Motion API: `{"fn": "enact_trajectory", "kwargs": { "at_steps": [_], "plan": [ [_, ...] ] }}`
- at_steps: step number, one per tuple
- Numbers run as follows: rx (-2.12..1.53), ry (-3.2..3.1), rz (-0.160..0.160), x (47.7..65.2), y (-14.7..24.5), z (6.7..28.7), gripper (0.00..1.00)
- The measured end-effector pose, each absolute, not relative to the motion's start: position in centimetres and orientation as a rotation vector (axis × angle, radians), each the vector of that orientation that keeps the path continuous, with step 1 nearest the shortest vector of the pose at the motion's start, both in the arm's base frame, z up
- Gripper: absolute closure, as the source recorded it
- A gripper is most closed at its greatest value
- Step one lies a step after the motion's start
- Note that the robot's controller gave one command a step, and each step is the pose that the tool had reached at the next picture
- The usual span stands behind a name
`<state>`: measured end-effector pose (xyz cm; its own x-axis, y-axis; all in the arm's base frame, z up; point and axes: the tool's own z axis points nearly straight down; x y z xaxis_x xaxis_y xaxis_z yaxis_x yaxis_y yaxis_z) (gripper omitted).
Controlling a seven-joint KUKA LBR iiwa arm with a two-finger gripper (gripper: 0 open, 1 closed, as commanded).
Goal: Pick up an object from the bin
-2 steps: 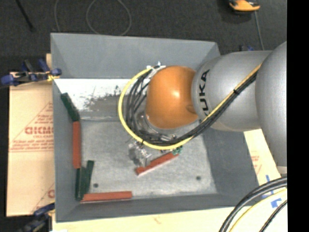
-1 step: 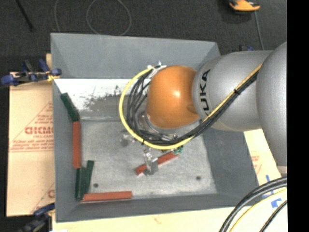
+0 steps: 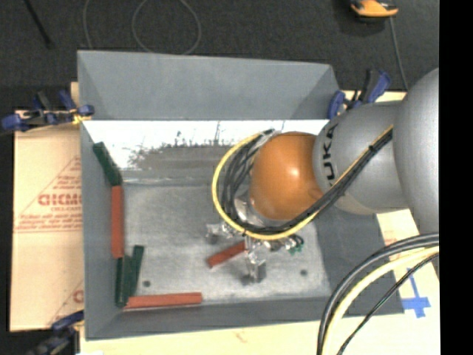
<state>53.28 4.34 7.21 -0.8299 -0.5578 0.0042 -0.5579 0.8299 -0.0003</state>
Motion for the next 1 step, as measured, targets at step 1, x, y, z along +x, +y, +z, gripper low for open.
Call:
{"fn": "enact_trajectory", "kwargs": {
  "at_steps": [1],
  "plan": [
    [0.925,-3.006,0.002,53.47,4.71,7.58,1.00]
  ]
}}
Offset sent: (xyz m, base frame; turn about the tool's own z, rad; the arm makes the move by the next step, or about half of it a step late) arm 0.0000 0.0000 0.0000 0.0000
